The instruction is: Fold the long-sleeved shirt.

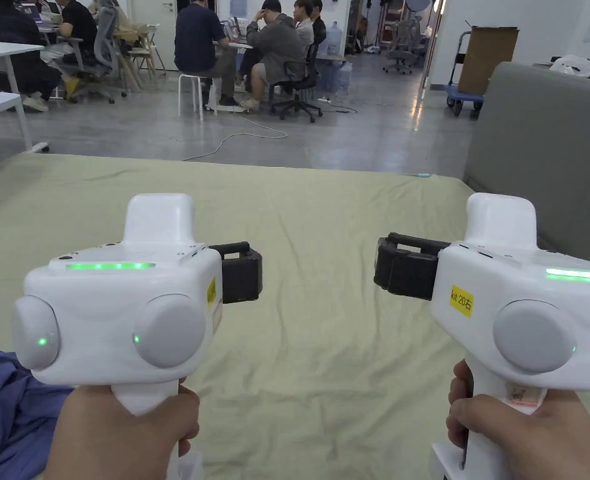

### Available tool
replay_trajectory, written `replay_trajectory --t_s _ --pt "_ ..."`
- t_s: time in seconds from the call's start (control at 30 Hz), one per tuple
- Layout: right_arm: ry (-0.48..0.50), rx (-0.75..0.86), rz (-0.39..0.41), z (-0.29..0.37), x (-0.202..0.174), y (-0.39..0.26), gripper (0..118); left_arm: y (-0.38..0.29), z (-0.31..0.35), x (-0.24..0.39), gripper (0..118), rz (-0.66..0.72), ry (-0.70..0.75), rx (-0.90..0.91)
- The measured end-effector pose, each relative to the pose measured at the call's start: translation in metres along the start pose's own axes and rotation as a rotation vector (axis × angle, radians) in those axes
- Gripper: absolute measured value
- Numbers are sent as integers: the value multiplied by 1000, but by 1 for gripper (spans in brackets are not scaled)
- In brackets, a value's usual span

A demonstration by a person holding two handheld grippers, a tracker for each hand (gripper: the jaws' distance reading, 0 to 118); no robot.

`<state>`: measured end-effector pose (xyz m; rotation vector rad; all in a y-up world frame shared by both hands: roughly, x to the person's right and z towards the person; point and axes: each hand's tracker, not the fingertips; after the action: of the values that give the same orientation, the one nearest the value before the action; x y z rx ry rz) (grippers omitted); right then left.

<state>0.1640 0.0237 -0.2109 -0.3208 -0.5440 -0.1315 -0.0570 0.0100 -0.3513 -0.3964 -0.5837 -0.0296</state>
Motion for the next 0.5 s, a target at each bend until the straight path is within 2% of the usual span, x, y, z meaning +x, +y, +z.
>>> replay_trajectory --t_s 0.3,0.33,0.37,0.4,0.43,0.47,0.5 --pt "-6 18 26 2 -6 -1 118 0 3 -1 105 -23 8 24" --pt "-8 25 29 2 -7 -1 114 -1 4 -3 101 -24 -13 34" --pt "-13 31 30 3 -7 -1 107 -1 5 -4 79 -17 -39 46" --pt "-24 40 31 4 -8 -1 79 -5 13 -7 2 -5 -107 107" --pt "-20 56 34 6 -7 -2 28 -6 20 -9 0 24 -174 217" --pt "15 96 52 9 -7 -3 0 -9 19 -11 0 68 -131 149" --pt "1 71 63 8 -7 -2 0 -7 19 -9 0 39 -102 178"
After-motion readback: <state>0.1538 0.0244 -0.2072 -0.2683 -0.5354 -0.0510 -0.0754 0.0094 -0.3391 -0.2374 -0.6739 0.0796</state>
